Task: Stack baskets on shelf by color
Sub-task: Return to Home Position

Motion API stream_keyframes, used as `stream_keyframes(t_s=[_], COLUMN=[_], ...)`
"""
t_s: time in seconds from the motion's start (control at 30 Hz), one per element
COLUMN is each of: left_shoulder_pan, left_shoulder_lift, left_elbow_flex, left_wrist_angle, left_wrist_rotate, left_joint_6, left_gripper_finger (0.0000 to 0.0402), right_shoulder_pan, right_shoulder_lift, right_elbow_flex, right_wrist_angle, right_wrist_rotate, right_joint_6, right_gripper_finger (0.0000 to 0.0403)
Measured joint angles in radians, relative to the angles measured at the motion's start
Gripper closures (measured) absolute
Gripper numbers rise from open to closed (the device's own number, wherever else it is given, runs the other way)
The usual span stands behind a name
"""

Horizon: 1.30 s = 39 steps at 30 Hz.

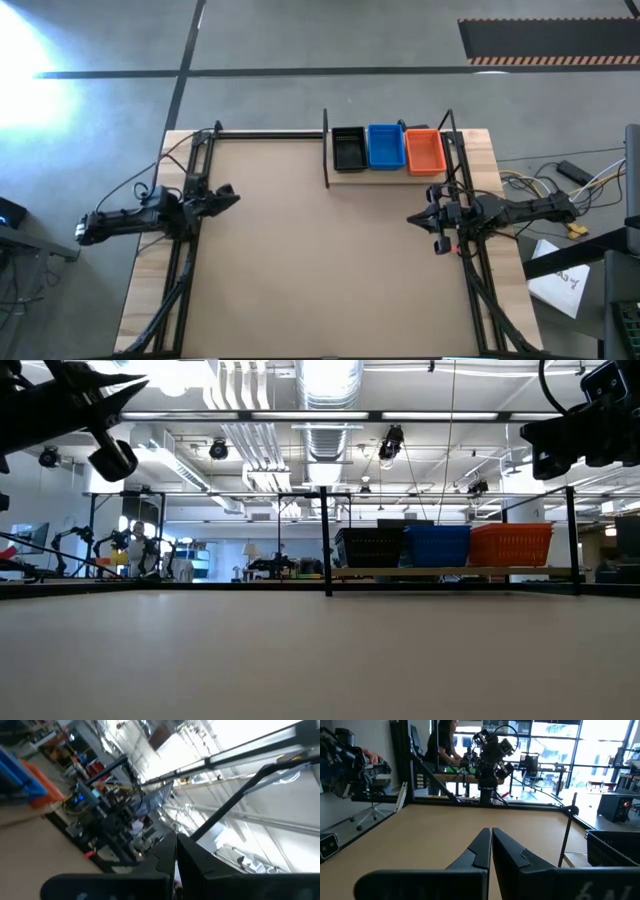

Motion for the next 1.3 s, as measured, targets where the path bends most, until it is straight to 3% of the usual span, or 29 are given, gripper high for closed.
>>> stream_keyframes(t_s=[0.73,0.8,0.97,1.1,1.3], left_shoulder_pan=[-0.031,-0.030,-0.030,-0.030,-0.030], left_shoulder_lift=[0.049,0.053,0.075,0.087,0.096], left_elbow_flex=[0.000,0.000,0.000,0.003,0.002], left_wrist_angle=[-0.001,-0.001,-0.002,-0.010,-0.124], left_wrist_rotate=[-0.002,-0.032,-0.064,-0.055,-0.053], left_joint_6=[0.022,0.142,0.682,0.826,0.900], left_gripper_finger=[0.0402,0.0402,0.0402,0.0402,0.0402], right_shoulder_pan=[0.000,0.000,0.000,0.000,0.000], right_shoulder_lift=[0.030,0.031,0.033,0.033,0.033], right_elbow_flex=[-0.001,-0.001,-0.001,-0.001,-0.001], right_wrist_angle=[-0.006,-0.006,-0.007,-0.008,-0.008], right_wrist_rotate=[-0.001,-0.001,-0.001,-0.001,-0.002], right_joint_6=[0.002,0.000,0.001,0.001,0.001], right_gripper_finger=[0.0394,0.0394,0.0394,0.0394,0.0394])
